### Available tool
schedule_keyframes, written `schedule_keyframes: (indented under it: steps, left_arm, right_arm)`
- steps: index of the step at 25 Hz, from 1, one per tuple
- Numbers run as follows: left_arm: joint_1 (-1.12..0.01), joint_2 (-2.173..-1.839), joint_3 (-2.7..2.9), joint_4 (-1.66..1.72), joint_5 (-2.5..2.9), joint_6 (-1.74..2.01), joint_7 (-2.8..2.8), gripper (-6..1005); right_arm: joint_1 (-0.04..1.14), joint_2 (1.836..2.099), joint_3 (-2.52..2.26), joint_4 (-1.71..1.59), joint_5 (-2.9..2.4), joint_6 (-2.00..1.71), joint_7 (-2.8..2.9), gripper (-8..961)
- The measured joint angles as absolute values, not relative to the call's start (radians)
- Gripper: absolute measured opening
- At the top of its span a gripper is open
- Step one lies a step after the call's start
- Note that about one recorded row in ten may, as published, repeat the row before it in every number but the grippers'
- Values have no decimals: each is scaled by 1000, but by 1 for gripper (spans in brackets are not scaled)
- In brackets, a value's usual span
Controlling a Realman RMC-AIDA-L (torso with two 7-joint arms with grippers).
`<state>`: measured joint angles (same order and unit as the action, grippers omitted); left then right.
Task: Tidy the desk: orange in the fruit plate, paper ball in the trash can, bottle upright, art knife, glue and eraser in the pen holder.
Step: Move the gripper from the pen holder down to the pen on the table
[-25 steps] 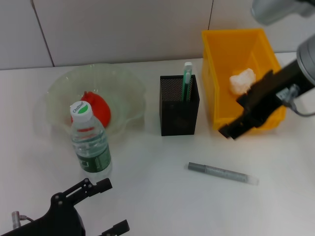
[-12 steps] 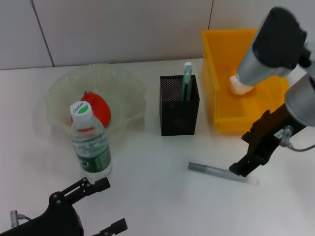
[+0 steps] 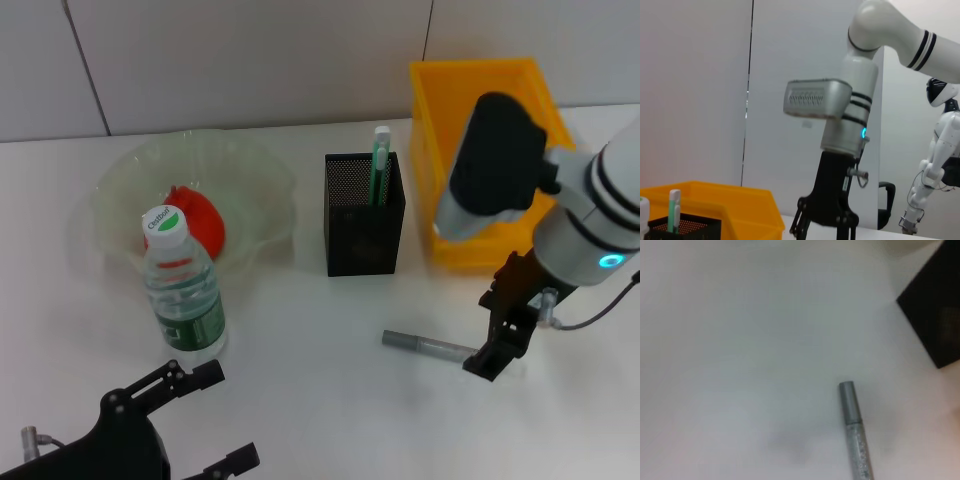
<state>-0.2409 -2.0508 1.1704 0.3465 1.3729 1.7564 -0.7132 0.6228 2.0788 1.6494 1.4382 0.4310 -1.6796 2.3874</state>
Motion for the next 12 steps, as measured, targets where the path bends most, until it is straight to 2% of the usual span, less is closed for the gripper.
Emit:
schedule_keyframes:
  steps: [12]
  left_arm:
    - [-241,-2052,1170,347,1373,1755,-713,814]
  right_arm:
    - [647,2082,1598,1336,429,-1590,2394,759]
